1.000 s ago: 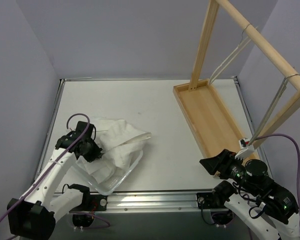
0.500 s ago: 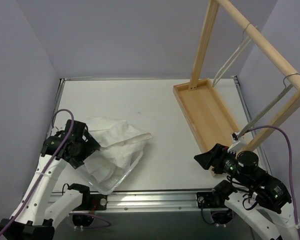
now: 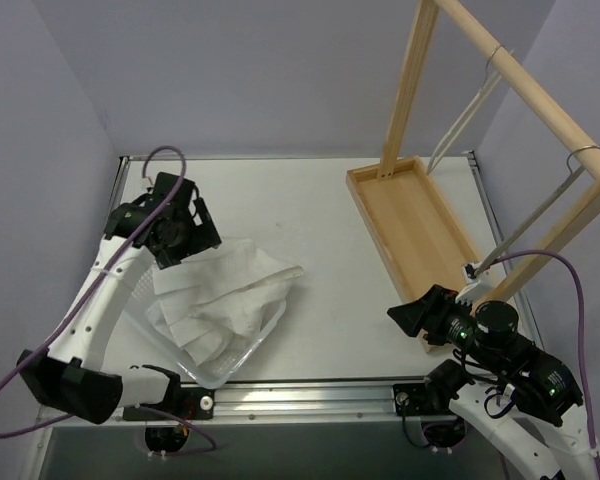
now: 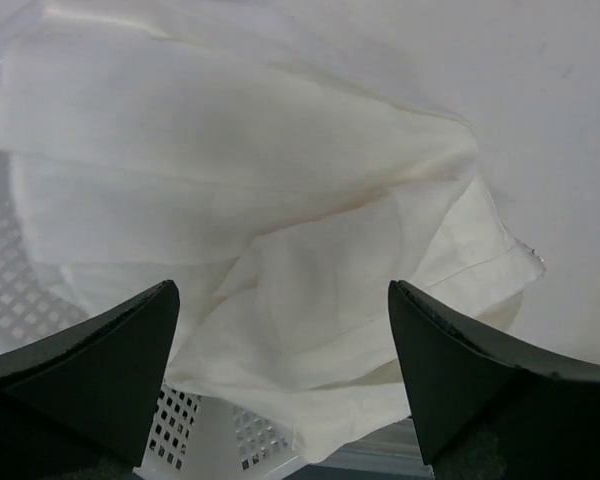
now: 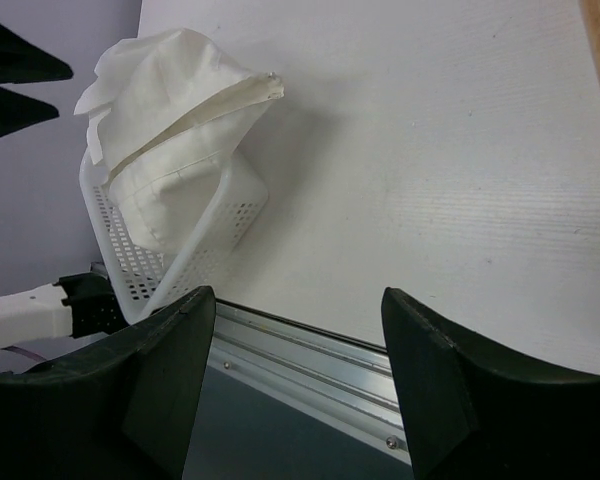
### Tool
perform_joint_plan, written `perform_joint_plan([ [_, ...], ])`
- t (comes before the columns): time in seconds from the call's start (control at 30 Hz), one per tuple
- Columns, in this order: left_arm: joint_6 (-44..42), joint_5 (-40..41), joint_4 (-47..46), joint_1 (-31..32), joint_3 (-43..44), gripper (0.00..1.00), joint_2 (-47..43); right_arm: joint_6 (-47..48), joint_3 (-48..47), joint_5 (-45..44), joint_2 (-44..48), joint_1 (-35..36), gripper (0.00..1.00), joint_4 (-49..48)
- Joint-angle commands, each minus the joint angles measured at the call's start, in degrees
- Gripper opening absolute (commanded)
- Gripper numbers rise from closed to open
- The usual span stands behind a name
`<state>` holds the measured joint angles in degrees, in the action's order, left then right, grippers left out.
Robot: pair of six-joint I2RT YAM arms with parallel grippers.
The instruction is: Remove the skirt from the hanger
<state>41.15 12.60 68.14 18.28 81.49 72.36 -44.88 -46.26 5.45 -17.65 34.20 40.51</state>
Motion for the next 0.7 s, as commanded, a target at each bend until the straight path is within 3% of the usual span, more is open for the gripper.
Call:
perform_joint_plan([
  [0.0,-7.6,-3.2,-5.9,5.5,3.0,0.94,5.4,0.3,-0.1,0.3,-0.8,0.1,0.63,-0.9],
  [0.23,-11.3,-0.9,-7.4,12.5,4.7,0.94,12.6,-0.3,0.7,-0.1,1.2,0.2,0.63,0.5],
  [0.5,-9.1,5.4,-4.9,10.6,2.2,0.95,16.6,-0.4,1.0,-0.4,3.0,0.1,0.63,1.8],
  [0.6,-7.1,5.9,-4.9,8.5,-0.7,1.00,17.9,-0.6,0.9,-0.5,3.4,0.1,0.63,2.0],
  [0.67,-6.2,5.8,-5.8,7.8,-2.6,0.91,17.8,-0.6,1.1,-0.4,3.7,0.2,0.63,2.1],
])
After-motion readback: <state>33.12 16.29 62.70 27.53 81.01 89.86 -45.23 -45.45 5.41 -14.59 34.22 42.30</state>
